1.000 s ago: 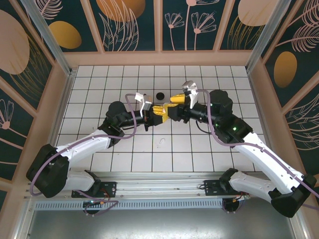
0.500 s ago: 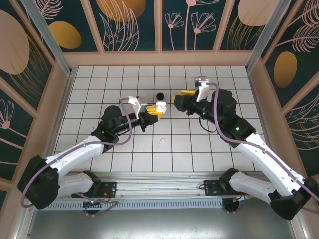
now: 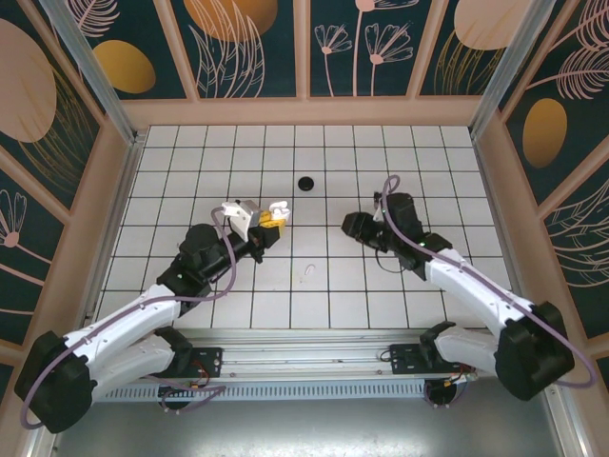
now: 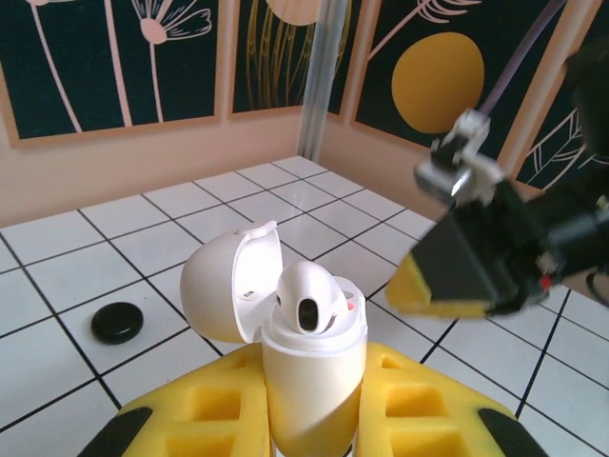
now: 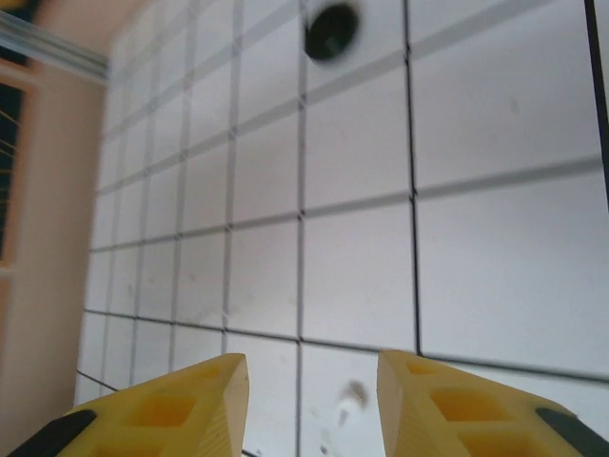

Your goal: Insert wireless bluetooth earbuds into charging case

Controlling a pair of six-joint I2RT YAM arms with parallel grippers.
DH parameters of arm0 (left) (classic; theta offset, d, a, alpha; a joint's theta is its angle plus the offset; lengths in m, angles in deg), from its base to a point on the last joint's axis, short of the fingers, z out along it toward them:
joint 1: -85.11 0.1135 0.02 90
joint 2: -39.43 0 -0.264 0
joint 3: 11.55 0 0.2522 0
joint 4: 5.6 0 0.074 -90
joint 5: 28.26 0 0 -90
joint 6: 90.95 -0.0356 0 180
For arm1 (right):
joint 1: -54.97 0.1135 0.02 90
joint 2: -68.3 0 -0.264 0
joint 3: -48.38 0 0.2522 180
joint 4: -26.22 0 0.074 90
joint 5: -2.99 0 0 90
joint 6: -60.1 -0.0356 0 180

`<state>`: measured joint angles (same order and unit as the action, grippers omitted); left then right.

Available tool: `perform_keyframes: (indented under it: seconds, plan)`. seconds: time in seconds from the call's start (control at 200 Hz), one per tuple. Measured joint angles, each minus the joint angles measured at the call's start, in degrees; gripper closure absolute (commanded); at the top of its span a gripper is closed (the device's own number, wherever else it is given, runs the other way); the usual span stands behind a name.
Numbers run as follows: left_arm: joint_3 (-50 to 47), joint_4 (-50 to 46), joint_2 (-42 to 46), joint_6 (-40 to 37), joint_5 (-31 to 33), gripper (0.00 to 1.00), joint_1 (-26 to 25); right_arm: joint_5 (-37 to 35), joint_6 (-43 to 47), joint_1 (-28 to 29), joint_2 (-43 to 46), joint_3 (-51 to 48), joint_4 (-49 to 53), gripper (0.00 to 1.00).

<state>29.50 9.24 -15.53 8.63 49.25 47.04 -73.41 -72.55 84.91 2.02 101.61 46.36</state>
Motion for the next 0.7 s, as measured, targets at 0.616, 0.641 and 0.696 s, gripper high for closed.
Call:
perform_keyframes:
  seconds: [0.616,0.641,0.696]
  plan:
    - [-2.5,-4.9,5.0,-1.4,3.6,1.00,0.0,-0.1,-10.2,13.7,-18.0,-0.9,-5.6,0.63]
    - [-2.8,-4.9,5.2,-1.5,3.7,1.00,0.0,-0.1,-10.3,13.8,-18.4,-0.9,-5.7,0.64]
    - [-3.2,-4.9,5.5,-1.5,4.0,1.00,0.0,-0.1,-10.5,14.1,-19.4,-0.5,-6.1,0.66]
